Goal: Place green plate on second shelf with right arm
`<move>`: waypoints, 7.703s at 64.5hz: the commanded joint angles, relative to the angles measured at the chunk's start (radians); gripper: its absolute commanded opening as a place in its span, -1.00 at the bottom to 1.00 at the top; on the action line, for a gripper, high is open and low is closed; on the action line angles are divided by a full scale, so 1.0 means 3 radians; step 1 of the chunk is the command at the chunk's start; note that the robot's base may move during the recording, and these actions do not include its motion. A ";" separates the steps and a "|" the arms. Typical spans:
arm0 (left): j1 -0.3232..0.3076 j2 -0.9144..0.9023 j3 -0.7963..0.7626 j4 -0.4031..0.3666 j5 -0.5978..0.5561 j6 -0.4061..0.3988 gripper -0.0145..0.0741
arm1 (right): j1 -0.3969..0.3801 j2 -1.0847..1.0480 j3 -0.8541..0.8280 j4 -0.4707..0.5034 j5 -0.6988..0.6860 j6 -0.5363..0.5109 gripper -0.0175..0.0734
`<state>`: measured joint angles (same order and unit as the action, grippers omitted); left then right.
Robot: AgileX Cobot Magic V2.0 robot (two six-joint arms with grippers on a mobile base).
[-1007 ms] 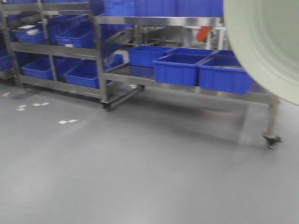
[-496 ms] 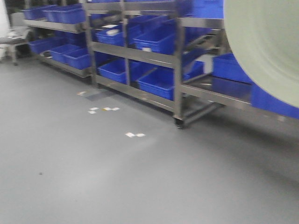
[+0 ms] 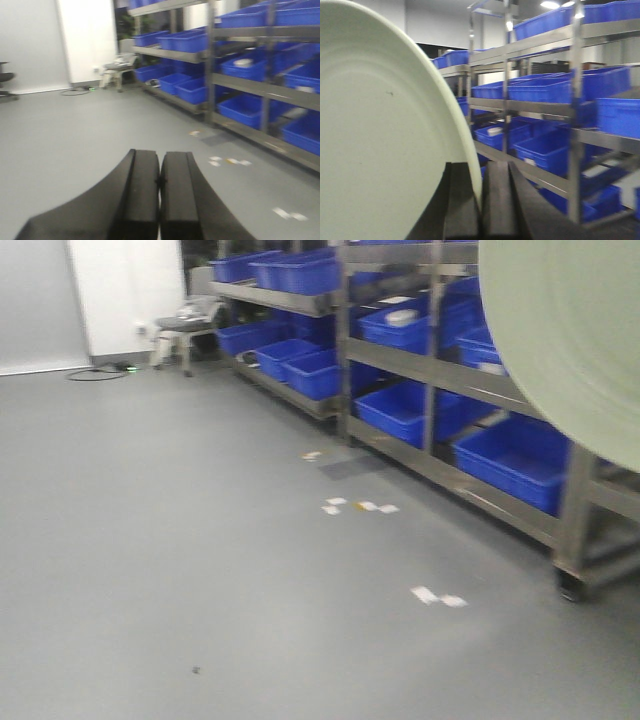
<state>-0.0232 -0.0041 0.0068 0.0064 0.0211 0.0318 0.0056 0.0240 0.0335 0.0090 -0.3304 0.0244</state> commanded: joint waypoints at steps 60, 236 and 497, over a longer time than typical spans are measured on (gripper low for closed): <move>-0.0014 -0.0059 0.0132 -0.0021 -0.0291 -0.0019 -0.38 | -0.0019 0.0040 -0.0083 0.0021 -0.0357 -0.0004 -0.49; -0.0014 -0.0059 0.0132 -0.0021 -0.0291 -0.0019 -0.38 | -0.0019 0.0040 -0.0083 0.0021 -0.0354 -0.0004 -0.49; -0.0014 -0.0059 0.0132 -0.0021 -0.0291 -0.0019 -0.38 | 0.0243 0.0941 -0.1648 -0.1999 0.1569 0.2414 -0.51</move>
<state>-0.0232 -0.0041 0.0068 0.0064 0.0211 0.0318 0.0840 0.3786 -0.5356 -0.5786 0.2502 0.7482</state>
